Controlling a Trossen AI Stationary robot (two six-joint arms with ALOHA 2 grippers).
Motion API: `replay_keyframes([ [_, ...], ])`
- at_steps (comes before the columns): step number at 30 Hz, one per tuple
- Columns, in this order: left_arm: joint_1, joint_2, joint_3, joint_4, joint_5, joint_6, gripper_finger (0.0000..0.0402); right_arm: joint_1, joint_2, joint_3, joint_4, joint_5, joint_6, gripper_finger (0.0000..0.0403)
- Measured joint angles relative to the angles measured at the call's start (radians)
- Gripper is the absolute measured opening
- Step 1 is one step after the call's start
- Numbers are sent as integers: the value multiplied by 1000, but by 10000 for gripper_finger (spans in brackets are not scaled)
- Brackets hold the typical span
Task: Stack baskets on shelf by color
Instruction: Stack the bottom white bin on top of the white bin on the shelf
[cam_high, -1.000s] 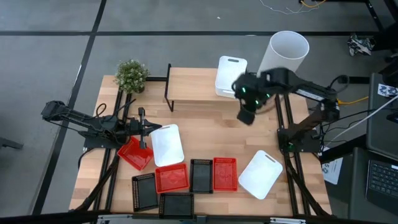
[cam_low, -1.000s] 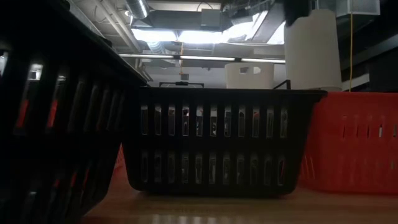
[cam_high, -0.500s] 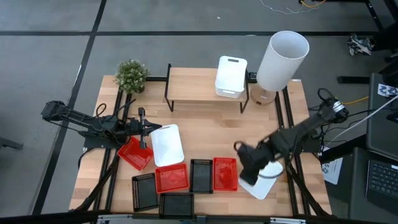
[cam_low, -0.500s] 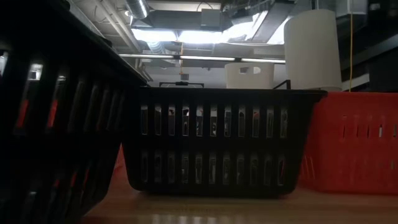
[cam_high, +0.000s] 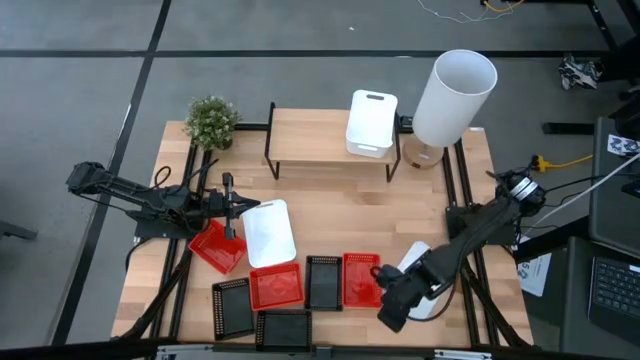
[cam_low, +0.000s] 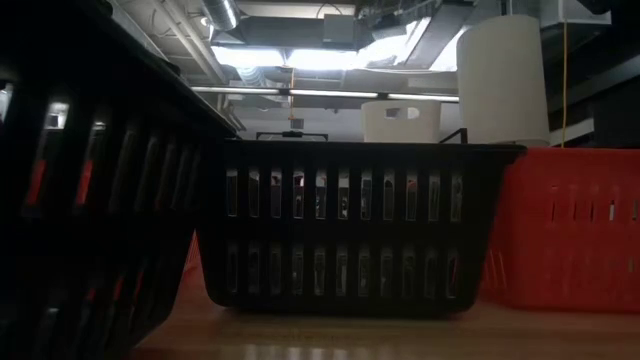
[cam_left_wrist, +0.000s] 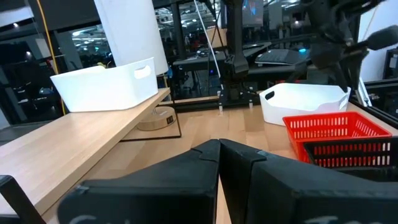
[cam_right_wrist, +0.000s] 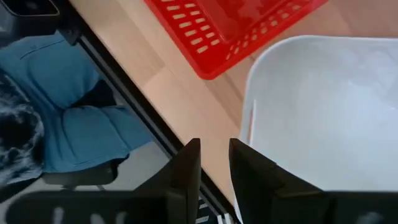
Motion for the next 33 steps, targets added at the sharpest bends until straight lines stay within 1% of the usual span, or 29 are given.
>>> replay_keyframes([
  [8, 0, 0, 0, 0, 0, -5, 0, 3, 113, 3, -25, 26, 2, 83],
  [13, 0, 0, 0, 0, 0, -5, 0, 3, 123, 7, -3, -2, 26, 83],
  [16, 0, 0, 0, 0, 0, -3, 0, 3, 123, 57, -41, -3, 23, 83],
  [18, 0, 0, 0, 0, 0, -3, 0, 3, 123, 107, -97, 24, 22, 83],
  [20, 0, 0, 0, 0, 0, -3, 0, 3, 123, 166, -188, 71, 26, 83],
  [23, 0, 0, 0, 0, 0, -2, 0, 4, 121, 252, -369, 146, 91, 83],
  [26, 0, 0, 0, 0, 0, -2, 0, 15, 121, 281, -504, 191, 187, 83],
  [30, 0, 0, 0, 0, 0, -2, 0, 26, 121, 257, -479, 189, 228, 83],
  [33, 0, 0, 0, 0, 0, 1, 0, 25, 126, 227, -394, 199, 230, 83],
])
